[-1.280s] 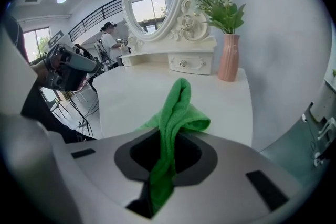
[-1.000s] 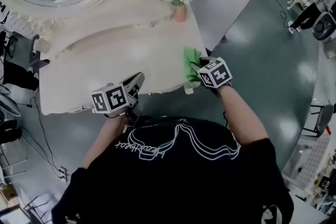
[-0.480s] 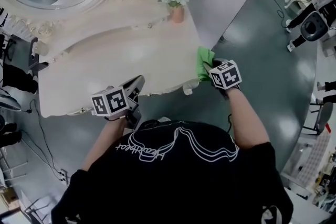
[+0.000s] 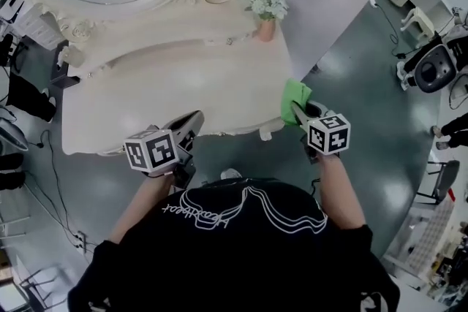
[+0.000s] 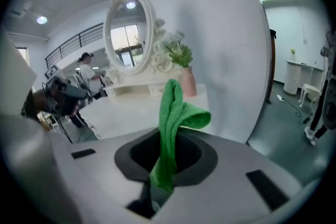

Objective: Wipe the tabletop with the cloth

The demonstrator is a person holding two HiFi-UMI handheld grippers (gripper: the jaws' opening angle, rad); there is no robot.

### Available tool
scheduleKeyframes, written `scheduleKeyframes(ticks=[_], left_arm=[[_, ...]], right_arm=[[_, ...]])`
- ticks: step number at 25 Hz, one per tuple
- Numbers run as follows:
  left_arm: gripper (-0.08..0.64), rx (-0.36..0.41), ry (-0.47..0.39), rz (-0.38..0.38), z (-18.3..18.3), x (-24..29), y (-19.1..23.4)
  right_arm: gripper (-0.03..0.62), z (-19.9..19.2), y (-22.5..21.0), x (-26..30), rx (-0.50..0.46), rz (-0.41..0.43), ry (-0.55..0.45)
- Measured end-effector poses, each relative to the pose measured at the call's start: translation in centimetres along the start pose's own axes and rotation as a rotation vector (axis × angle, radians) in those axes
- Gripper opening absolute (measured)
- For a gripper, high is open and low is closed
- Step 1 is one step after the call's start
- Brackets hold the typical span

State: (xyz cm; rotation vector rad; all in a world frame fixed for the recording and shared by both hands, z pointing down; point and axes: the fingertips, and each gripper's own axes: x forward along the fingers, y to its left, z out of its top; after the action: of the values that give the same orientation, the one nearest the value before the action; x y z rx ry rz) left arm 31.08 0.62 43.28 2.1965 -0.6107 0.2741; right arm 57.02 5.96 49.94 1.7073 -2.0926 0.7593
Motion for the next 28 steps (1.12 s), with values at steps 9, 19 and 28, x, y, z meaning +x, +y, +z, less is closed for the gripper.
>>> scheduleKeyframes(ticks=[9,19,28], left_arm=[[0.003,0.139,-0.073,-0.016,3.2,-7.6,-1.7],[0.003,0.171,-0.172,-0.094,4.3,-12.5,-2.7],[0.003,0.168,-0.187,-0.075,4.2,-15.4,-1.3]], right_arm=[[0.052,9.1,17.2,-3.1,0.004,0.329,-0.325],[0.051,10.8,24.7,-3.8,0.015,0.441,-0.378],[0.051,10.4,28.1,-3.4,-0.027,0.448,-0.374]])
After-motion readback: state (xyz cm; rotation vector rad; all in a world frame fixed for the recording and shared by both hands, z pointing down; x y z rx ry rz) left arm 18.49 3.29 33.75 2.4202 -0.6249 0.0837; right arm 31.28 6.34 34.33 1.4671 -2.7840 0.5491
